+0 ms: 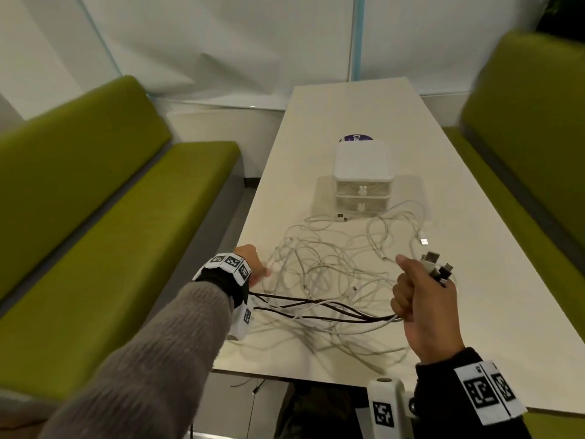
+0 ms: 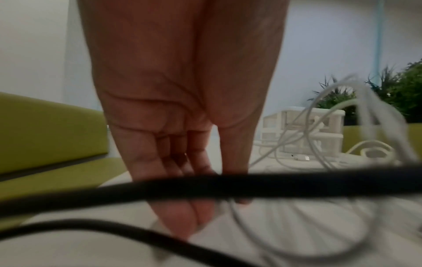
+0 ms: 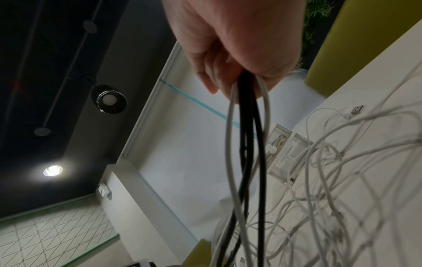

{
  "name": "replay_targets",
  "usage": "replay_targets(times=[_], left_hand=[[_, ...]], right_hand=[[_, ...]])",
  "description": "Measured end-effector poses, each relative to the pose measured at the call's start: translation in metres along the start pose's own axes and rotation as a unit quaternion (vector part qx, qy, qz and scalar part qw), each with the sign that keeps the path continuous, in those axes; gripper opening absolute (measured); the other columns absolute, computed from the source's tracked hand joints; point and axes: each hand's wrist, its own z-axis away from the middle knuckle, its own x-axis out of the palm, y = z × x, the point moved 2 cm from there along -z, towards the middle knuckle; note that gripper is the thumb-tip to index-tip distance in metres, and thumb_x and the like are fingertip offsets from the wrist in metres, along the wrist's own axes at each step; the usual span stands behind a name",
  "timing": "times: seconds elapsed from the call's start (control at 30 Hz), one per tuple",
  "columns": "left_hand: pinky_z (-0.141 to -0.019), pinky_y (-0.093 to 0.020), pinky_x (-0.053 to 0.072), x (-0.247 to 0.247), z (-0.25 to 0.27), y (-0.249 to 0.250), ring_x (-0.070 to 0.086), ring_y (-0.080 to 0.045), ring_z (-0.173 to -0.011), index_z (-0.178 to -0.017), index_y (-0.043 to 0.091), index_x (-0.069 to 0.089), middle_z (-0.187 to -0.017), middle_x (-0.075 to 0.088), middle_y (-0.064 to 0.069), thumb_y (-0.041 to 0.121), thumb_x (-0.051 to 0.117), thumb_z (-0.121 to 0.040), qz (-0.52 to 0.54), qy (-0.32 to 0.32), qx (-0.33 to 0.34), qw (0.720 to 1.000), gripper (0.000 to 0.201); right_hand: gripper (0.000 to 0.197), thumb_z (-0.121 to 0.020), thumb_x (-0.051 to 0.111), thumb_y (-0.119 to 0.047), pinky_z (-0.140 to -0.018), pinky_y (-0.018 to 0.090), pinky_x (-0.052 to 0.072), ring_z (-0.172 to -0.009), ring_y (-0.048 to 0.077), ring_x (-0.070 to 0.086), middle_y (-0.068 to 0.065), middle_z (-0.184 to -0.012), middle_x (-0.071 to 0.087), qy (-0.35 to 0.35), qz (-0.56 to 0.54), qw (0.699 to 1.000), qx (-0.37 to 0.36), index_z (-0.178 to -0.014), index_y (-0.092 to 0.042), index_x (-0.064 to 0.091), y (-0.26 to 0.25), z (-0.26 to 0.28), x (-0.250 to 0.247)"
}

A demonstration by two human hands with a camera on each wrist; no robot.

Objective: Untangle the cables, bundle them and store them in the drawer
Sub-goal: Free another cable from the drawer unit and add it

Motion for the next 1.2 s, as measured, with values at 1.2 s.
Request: replay_targets(times=[1.2], left_hand=[[-0.058, -0.018, 0.032, 0.044, 0.139, 0.098, 0.040, -0.005, -0.060, -0.078, 0.014, 0.050, -0.066, 0.051, 0.002, 0.034, 0.044, -0.097, 0.116, 0.059, 0.456, 0.880, 0.029]], right_hand=[[0.030, -0.098, 0.048, -0.021, -0.051, 0.020, 0.034, -0.053, 0.007, 0.041, -0.001, -0.065, 0.058, 0.020, -0.053, 0.994, -0.090, -0.072, -0.010, 0.058, -0.012, 0.004, 0.006]])
